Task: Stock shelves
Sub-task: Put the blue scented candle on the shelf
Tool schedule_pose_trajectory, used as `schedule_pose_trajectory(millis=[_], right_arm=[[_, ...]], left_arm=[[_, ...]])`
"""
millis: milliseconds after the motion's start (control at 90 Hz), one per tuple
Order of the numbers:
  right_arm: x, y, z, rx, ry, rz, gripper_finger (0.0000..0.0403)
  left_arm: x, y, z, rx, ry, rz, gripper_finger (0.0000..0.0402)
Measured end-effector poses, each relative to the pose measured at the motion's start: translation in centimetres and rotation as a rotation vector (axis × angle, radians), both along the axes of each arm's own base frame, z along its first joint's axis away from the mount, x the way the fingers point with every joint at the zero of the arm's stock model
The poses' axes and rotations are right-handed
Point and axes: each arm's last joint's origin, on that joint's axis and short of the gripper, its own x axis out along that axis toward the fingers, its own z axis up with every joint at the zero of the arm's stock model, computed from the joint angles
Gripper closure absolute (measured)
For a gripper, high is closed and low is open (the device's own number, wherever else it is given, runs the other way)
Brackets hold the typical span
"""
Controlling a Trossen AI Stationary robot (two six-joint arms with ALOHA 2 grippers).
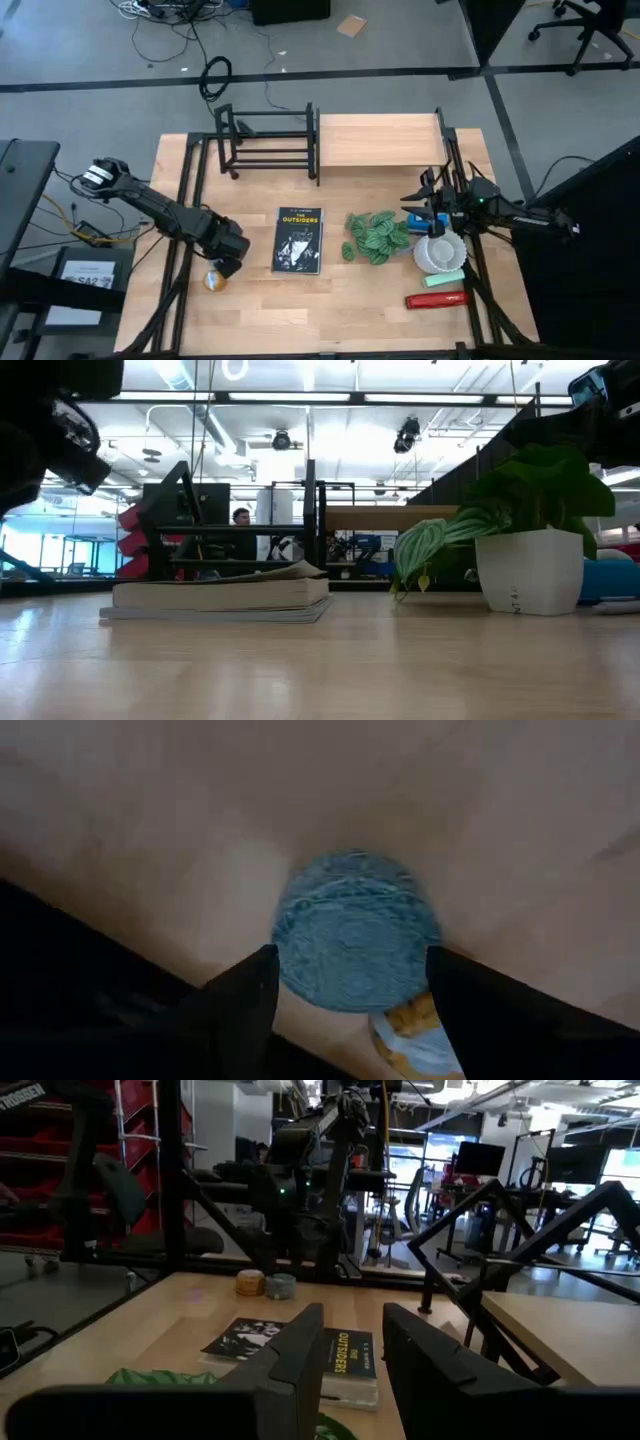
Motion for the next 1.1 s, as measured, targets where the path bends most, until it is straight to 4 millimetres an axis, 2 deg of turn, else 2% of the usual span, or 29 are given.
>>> schedule_pose_trajectory(millis=[289, 478, 589, 733, 933, 1011, 1100], right_arm=[[0.0, 0.0, 0.0, -0.001, -0.003, 0.0, 0.0325], [0.0, 0.0, 0.0, -0.001, -0.003, 0.0, 0.0325], [0.0, 0.0, 0.0, -0.001, -0.003, 0.0, 0.0325], [0.0, 0.0, 0.0, -0.001, -0.003, 0.0, 0.0325], [0.0, 0.0, 0.0, -0.001, -0.004, 0.0, 0.0325], [0.0, 0.0, 0.1, -0.001, -0.006, 0.0, 0.0325], [0.0, 0.0, 0.1, -0.002, -0.006, 0.0, 0.0325]], left_arm=[[0.2, 0.1, -0.3, 0.007, -0.037, 0.013, 0.018], [1.8, 0.0, -0.1, 0.059, -0.216, 0.11, 0.0193], [3.2, 0.0, 0.8, 0.084, -0.334, 0.129, 0.0195], [4.9, -0.1, 3.0, 0.084, -0.481, 0.028, 0.0195], [6.7, -0.8, 4.4, 0.077, -0.717, -0.221, 0.0195], [7.3, -0.7, 4.7, 0.095, -0.777, -0.19, 0.0195], [7.9, -0.1, 4.4, 0.082, -0.767, -0.105, 0.0191]])
